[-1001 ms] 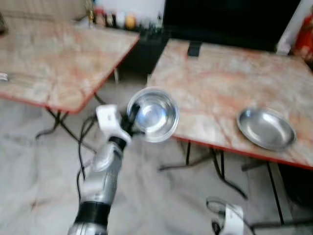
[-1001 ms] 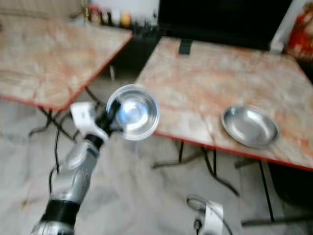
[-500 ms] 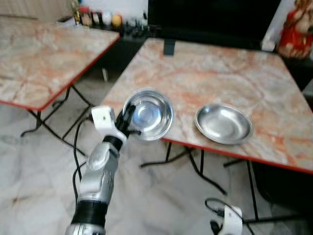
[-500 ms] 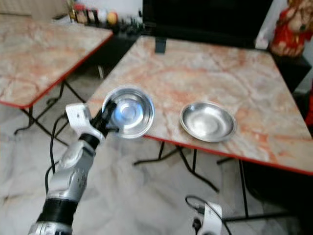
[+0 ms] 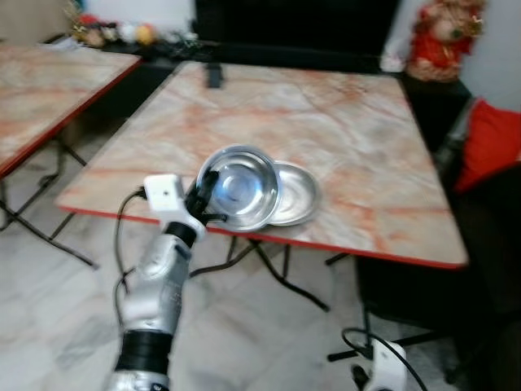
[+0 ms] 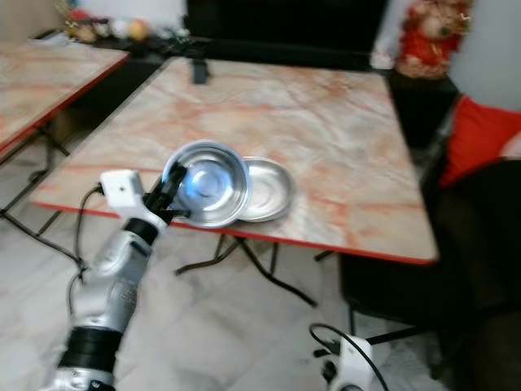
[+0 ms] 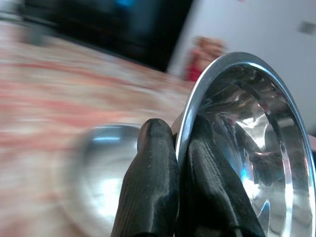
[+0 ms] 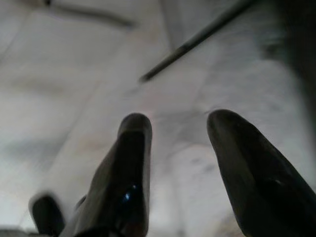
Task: Setting the table
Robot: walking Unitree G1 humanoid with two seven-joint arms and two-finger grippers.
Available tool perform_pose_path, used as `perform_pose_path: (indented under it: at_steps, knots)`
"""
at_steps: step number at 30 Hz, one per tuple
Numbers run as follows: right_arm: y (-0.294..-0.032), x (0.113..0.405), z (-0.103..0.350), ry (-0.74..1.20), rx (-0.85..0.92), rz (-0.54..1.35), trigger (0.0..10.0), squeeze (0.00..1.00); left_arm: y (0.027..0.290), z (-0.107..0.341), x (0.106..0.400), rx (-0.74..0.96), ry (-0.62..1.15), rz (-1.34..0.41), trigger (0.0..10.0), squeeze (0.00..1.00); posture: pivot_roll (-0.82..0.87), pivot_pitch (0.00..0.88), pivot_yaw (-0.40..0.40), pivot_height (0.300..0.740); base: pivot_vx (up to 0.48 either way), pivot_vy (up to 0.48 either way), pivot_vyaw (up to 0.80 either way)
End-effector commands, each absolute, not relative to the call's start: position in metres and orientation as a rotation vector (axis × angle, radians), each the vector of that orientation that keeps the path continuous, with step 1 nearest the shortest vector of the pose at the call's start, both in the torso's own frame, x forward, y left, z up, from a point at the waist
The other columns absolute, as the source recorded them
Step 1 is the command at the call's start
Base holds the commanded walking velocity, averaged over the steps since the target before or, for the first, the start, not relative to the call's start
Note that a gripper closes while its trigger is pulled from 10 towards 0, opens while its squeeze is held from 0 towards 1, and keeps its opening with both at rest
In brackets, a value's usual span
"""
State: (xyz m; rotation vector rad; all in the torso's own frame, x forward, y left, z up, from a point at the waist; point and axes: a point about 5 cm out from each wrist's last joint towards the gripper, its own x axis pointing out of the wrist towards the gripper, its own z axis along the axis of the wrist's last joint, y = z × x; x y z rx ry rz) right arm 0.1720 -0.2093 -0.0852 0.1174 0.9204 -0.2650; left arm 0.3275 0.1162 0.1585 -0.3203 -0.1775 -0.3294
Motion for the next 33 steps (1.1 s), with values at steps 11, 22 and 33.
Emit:
perform_pose_path:
  at_steps: [11,22,33]
  knots:
    - [-0.201,0.17,-0.087,0.926,0.132,-0.247,10.0,0.0,0.134,0.162,0.331,-0.28,-0.191,-0.265,10.0,0.0,0.05,0.0,-0.052,0.74,0.0,-0.029,-0.05]
    - [-0.2,0.17,-0.088,0.929,0.128,-0.238,10.0,0.0,0.145,0.166,0.335,-0.292,-0.207,-0.183,10.0,0.0,0.05,0.0,-0.046,0.74,0.0,0.0,0.0]
    - [-0.2,0.171,-0.087,0.933,0.109,-0.223,10.0,0.0,0.175,0.171,0.337,-0.284,-0.241,-0.049,10.0,0.0,0.05,0.0,-0.049,0.74,0.0,0.0,0.0]
